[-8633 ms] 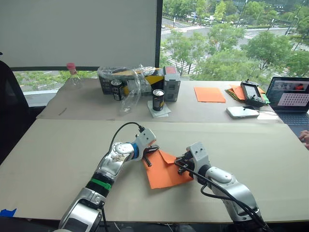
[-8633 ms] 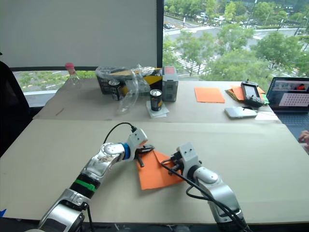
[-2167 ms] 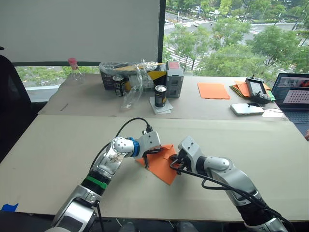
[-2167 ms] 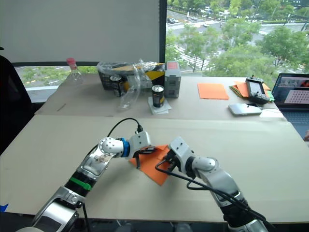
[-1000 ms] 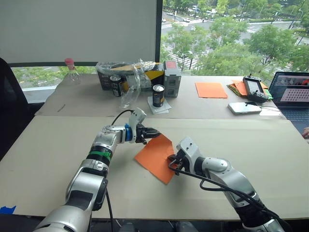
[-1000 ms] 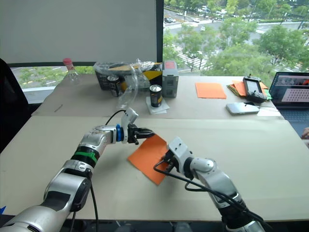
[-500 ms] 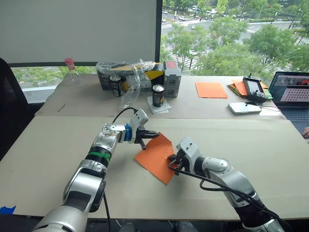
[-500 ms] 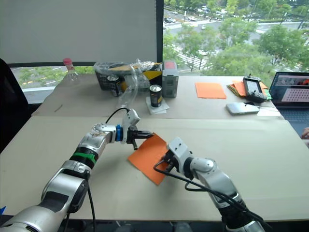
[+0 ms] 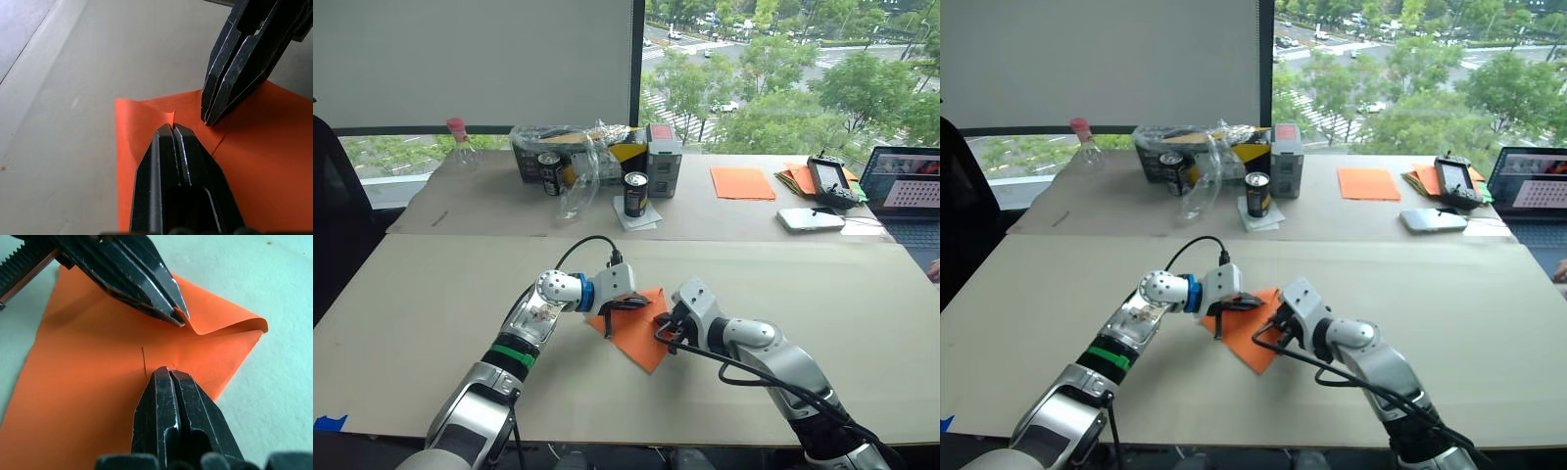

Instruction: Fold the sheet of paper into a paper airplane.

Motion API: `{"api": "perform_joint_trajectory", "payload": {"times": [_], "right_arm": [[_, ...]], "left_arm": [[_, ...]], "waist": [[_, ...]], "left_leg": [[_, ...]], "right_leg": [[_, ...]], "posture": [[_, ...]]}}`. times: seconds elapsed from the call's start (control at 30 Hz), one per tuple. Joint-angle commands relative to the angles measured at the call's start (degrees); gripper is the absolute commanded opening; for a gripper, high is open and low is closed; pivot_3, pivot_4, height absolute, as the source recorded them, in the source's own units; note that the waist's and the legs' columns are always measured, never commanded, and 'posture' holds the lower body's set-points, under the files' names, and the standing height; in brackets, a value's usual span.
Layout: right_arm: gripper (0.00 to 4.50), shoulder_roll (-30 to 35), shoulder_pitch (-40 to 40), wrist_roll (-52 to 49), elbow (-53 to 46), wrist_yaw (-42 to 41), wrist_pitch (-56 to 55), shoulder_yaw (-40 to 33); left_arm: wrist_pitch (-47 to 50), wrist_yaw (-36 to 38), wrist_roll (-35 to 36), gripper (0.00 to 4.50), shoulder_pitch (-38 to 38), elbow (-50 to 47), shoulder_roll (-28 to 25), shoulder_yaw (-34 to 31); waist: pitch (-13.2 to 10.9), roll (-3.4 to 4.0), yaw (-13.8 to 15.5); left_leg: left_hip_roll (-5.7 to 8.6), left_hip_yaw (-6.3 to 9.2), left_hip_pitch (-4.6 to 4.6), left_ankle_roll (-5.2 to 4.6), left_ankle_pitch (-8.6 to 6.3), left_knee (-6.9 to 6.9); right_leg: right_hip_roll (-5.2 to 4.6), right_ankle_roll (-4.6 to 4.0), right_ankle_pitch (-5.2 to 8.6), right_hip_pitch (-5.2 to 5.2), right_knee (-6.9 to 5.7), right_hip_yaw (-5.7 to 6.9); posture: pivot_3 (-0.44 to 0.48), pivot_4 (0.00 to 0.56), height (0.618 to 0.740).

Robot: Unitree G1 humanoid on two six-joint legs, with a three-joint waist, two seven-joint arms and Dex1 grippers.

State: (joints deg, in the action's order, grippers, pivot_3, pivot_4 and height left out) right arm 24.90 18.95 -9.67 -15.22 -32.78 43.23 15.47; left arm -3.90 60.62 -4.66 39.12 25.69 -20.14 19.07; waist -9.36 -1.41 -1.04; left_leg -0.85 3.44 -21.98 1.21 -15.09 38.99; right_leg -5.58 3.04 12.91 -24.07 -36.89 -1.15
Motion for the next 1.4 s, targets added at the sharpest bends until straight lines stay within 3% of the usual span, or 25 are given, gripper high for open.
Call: {"api": "perform_joint_trajectory", "payload": {"times": [0.03,0.6,1.1,1.4], "right_arm": [[0.00,-0.09,-0.59,0.31,0.92,0.22,2.02,0.62],[0.00,-0.44,-0.49,0.15,0.66,0.43,2.41,0.59],[0.00,-0.77,0.06,0.04,0.42,0.46,2.40,0.49],[0.00,-2.10,4.07,-1.48,-0.84,0.55,-0.99,-3.50]], "left_arm": [[-3.29,-0.85,-1.58,0.02,-0.10,0.00,-1.03,0.80],[-12.04,-1.06,-4.29,0.02,3.46,8.12,-2.38,1.89],[-12.32,-0.54,-5.80,0.02,2.99,9.15,-2.52,2.83],[-12.55,-0.66,-6.74,0.02,3.30,10.09,-2.80,3.59]], "waist": [[0.00,0.00,0.02],[0.00,0.00,-0.13],[0.01,0.01,-0.18],[0.00,0.01,-0.20]], "left_leg": [[0.00,0.00,0.00,0.00,0.00,0.00],[0.00,0.00,0.02,0.00,0.00,0.00],[-0.01,0.01,0.03,0.00,0.00,0.00],[-0.01,0.01,0.01,0.00,0.00,0.00]], "right_leg": [[0.00,0.00,0.00,0.00,0.00,0.00],[0.01,0.00,0.00,0.01,-0.01,0.00],[0.02,0.00,0.00,0.01,-0.02,0.00],[0.02,0.00,0.00,-0.02,-0.05,-0.01]], "posture": [[0.000,0.150,0.715],[0.000,0.150,0.715],[0.000,0.150,0.715],[0.000,0.150,0.715]]}}
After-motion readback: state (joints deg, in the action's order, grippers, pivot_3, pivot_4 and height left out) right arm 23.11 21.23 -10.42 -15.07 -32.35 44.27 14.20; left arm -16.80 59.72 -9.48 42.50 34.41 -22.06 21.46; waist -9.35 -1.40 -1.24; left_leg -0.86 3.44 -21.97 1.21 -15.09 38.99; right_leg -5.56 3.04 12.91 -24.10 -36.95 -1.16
